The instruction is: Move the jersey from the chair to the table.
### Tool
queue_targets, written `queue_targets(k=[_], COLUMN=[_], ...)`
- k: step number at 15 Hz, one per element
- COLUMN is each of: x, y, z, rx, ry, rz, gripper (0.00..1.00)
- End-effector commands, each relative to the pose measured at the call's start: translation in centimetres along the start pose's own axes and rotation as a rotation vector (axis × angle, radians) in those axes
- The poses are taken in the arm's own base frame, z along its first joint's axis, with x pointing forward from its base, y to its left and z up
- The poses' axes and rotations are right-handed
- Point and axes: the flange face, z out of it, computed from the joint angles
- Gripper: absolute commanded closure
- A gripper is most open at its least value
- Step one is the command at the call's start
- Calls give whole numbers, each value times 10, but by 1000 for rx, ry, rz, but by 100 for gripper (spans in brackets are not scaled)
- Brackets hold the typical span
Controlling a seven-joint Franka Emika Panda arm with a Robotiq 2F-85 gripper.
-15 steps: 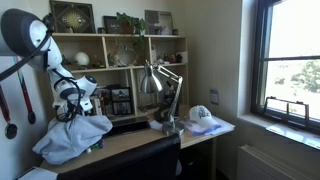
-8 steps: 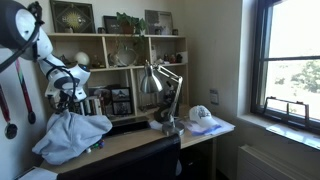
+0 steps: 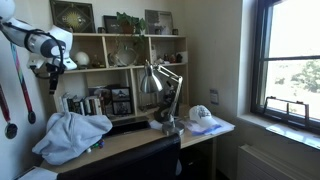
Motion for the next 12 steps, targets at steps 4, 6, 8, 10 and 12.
queue_targets(k=[4,6,8,10,12], x=[-25,-23,-18,-14,-6], y=[65,84,104,121,133], z=[-114,-133,-146,-155,-160], rx=[-8,-15,-41,-81,-127], ry=[356,461,568,671,765], rz=[-20,-23,-32,-39,-3], gripper=[0,0,0,0,0])
